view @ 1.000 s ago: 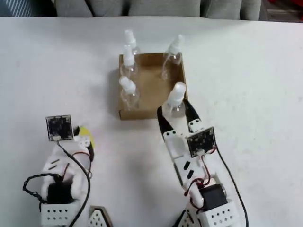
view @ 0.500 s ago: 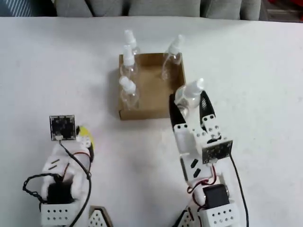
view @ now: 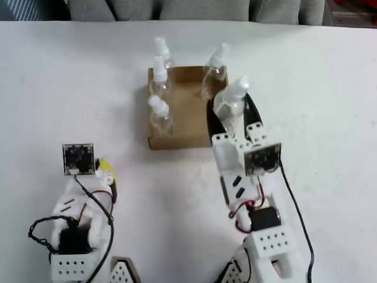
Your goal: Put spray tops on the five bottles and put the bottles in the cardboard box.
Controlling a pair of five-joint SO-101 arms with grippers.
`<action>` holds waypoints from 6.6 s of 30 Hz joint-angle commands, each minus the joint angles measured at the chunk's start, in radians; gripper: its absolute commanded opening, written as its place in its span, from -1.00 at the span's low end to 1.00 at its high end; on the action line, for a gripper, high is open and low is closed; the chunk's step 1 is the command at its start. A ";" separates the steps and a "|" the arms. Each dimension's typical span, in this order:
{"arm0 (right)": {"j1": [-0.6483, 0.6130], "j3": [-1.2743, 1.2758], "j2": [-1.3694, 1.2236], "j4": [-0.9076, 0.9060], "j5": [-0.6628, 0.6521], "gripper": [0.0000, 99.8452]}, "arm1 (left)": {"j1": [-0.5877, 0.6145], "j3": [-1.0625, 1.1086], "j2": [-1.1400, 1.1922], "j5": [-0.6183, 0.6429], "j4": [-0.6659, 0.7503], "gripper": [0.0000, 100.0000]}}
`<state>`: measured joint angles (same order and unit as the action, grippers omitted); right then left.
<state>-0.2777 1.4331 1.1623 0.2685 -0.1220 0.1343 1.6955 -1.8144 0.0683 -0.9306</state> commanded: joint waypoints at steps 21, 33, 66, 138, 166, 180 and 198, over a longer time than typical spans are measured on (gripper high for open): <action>0.036 -0.183 -0.883 0.687 0.097 -0.97 | 0.004 -0.002 -0.001 -0.009 -0.018 -0.95; 0.051 -0.319 -1.185 0.875 0.097 -0.97 | 0.004 -0.002 -0.001 -0.009 -0.018 -0.95; 0.079 -0.468 -1.520 1.015 0.097 -0.97 | -0.007 -0.002 0.001 -0.077 -0.020 -0.95; -0.036 -0.333 -1.573 1.015 0.017 -0.96 | -0.008 -0.002 0.001 -0.178 -0.054 -0.95; -0.038 -0.325 -1.581 1.007 0.009 -0.52 | -0.008 -0.002 0.001 -0.178 -0.054 -0.95; -0.068 -0.301 -1.573 1.015 -0.017 -0.35 | -0.008 -0.002 0.001 -0.178 -0.051 -0.95; -0.067 -0.195 -1.307 1.035 0.075 -0.35 | -0.008 -0.002 0.001 -0.180 -0.046 -0.95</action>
<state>-0.3391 1.2137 -0.2524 1.2919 -0.0621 0.1312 1.6955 -1.8144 -0.1036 -0.9828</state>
